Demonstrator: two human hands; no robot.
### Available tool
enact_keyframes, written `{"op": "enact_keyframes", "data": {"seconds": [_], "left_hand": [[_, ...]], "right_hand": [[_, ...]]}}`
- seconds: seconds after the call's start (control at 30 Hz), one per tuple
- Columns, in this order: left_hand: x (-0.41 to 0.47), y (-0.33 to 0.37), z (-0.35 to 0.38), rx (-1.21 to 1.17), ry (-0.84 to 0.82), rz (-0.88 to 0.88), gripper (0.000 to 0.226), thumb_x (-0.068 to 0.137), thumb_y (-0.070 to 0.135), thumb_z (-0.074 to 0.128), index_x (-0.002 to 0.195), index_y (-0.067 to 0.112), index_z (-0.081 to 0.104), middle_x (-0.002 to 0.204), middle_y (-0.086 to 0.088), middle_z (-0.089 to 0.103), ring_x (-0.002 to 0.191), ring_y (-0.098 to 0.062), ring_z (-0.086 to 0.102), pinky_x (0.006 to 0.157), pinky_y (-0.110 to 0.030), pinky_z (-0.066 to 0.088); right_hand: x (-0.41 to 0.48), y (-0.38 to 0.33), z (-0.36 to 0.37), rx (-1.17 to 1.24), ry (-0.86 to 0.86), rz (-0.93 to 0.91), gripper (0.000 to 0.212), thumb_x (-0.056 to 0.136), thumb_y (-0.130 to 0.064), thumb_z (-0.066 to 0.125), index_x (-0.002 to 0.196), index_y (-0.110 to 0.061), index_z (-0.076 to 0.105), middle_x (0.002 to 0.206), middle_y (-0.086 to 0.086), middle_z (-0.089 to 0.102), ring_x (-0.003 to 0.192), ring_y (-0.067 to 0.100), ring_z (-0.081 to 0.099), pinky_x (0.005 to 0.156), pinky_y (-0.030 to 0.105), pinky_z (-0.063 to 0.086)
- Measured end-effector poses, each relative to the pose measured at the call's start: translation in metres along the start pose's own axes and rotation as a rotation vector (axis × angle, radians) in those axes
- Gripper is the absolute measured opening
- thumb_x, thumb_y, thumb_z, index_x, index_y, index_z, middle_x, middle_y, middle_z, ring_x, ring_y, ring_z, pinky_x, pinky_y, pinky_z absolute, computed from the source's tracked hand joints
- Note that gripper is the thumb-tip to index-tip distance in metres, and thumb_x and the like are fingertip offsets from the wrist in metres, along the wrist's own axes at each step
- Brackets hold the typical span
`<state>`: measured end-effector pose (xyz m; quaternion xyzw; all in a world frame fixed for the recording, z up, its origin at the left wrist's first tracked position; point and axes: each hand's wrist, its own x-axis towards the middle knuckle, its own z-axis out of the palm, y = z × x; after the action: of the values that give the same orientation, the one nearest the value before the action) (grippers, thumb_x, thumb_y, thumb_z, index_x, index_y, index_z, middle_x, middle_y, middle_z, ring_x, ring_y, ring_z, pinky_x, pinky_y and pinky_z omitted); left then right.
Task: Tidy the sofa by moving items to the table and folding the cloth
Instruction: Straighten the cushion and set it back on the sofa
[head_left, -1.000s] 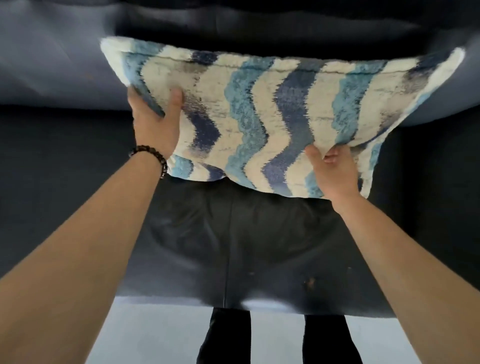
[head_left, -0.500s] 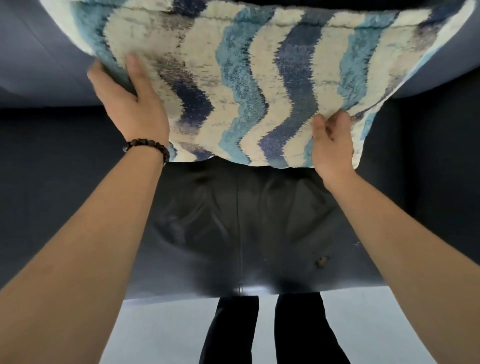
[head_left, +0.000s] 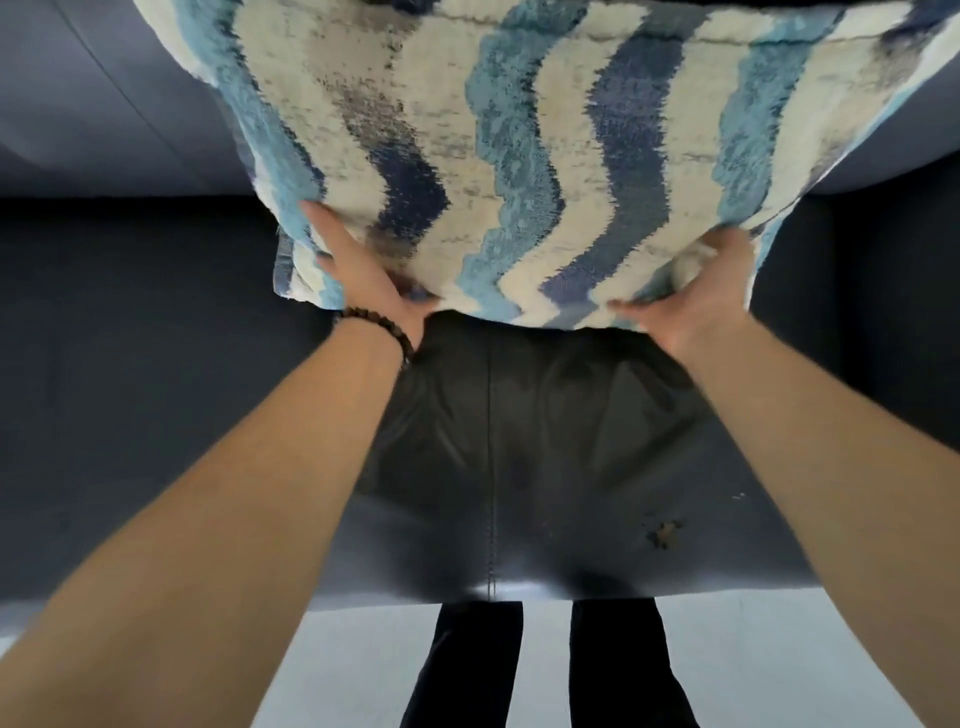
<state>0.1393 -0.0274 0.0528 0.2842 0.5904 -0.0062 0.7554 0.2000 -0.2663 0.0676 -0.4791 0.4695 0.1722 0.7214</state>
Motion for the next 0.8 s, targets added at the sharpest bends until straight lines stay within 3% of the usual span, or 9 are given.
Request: {"op": "enact_keyframes", "data": {"seconds": [0.07, 0.13, 0.2, 0.3, 0.4, 0.47, 0.67, 0.73, 0.8], "left_hand": [[0.008, 0.013, 0.004, -0.031, -0.002, 0.058, 0.091, 0.073, 0.086, 0.044, 0.149, 0.052, 0.006, 0.161, 0.004, 0.015, 0.136, -0.043, 0.034, 0.092, -0.074, 0.037], [0.003, 0.014, 0.005, -0.019, 0.018, 0.093, 0.088, 0.078, 0.081, 0.044, 0.150, 0.048, 0.006, 0.162, 0.006, 0.011, 0.142, -0.037, 0.026, 0.095, -0.073, 0.035], [-0.006, 0.007, 0.005, 0.050, 0.082, 0.183, 0.080, 0.086, 0.075, 0.040, 0.152, 0.043, 0.006, 0.162, 0.009, 0.008, 0.144, -0.029, 0.024, 0.101, -0.064, 0.037], [-0.015, 0.006, 0.009, 0.217, 0.236, 0.517, 0.071, 0.096, 0.060, 0.037, 0.154, 0.035, 0.004, 0.162, 0.002, 0.012, 0.146, -0.021, 0.018, 0.110, -0.032, 0.023], [-0.018, 0.022, 0.021, 0.437, 0.186, 0.831, 0.080, 0.094, 0.056, 0.046, 0.156, 0.024, 0.006, 0.162, -0.001, 0.012, 0.148, -0.017, 0.011, 0.118, -0.033, 0.014], [-0.016, 0.026, 0.027, 0.478, 0.162, 0.818, 0.083, 0.093, 0.055, 0.050, 0.155, 0.022, 0.007, 0.162, -0.004, 0.010, 0.148, -0.020, 0.010, 0.118, -0.037, 0.013], [-0.024, -0.002, 0.013, 0.603, 0.173, 0.802, 0.082, 0.097, 0.052, 0.046, 0.155, 0.018, -0.001, 0.161, -0.006, 0.013, 0.147, -0.017, 0.015, 0.109, -0.026, 0.020], [-0.030, -0.009, 0.002, 0.675, 0.122, 0.861, 0.082, 0.098, 0.048, 0.045, 0.155, 0.013, -0.002, 0.162, -0.006, 0.008, 0.148, -0.015, 0.011, 0.109, -0.017, 0.015], [-0.043, -0.018, -0.008, 0.788, 0.074, 0.906, 0.079, 0.099, 0.048, 0.043, 0.155, 0.010, 0.002, 0.163, -0.003, 0.006, 0.149, -0.012, 0.007, 0.113, -0.015, 0.009]], "right_hand": [[0.010, -0.016, -0.006, -0.122, 0.074, -0.152, 0.059, 0.094, -0.032, 0.040, 0.151, -0.038, 0.027, 0.144, 0.012, 0.051, 0.129, 0.033, 0.051, 0.098, 0.062, 0.046], [0.015, -0.020, -0.017, -0.277, 0.038, -0.177, 0.055, 0.099, -0.040, 0.035, 0.153, -0.038, 0.025, 0.146, 0.006, 0.048, 0.125, 0.031, 0.053, 0.094, 0.053, 0.052], [0.012, -0.017, -0.023, -0.346, 0.003, -0.162, 0.055, 0.099, -0.051, 0.033, 0.152, -0.039, 0.029, 0.146, -0.001, 0.048, 0.125, 0.025, 0.054, 0.100, 0.051, 0.049], [0.001, -0.024, -0.013, -0.329, -0.004, -0.214, 0.080, 0.085, -0.075, 0.040, 0.155, -0.044, 0.017, 0.140, -0.008, 0.047, 0.128, 0.021, 0.048, 0.099, 0.053, 0.047], [-0.007, -0.041, 0.007, -0.374, -0.087, -0.347, 0.094, 0.080, -0.081, 0.042, 0.152, -0.050, -0.010, 0.159, -0.012, 0.027, 0.136, 0.023, 0.039, 0.093, 0.053, 0.046], [-0.005, -0.045, 0.011, -0.501, -0.107, -0.406, 0.093, 0.086, -0.075, 0.041, 0.149, -0.048, -0.021, 0.164, -0.015, 0.009, 0.141, 0.026, 0.034, 0.096, 0.054, 0.047], [0.001, -0.037, -0.008, -0.774, -0.050, -0.527, 0.093, 0.092, -0.072, 0.036, 0.152, -0.035, -0.023, 0.165, -0.008, 0.014, 0.147, 0.020, 0.029, 0.116, 0.048, 0.032], [-0.005, -0.033, -0.021, -0.914, -0.065, -0.650, 0.093, 0.094, -0.068, 0.038, 0.156, -0.028, -0.018, 0.165, -0.004, 0.016, 0.149, 0.019, 0.024, 0.119, 0.037, 0.027], [-0.017, -0.030, -0.038, -1.112, -0.096, -0.819, 0.089, 0.096, -0.065, 0.038, 0.158, -0.022, -0.009, 0.166, 0.001, 0.013, 0.151, 0.018, 0.016, 0.110, 0.014, 0.021]]}}
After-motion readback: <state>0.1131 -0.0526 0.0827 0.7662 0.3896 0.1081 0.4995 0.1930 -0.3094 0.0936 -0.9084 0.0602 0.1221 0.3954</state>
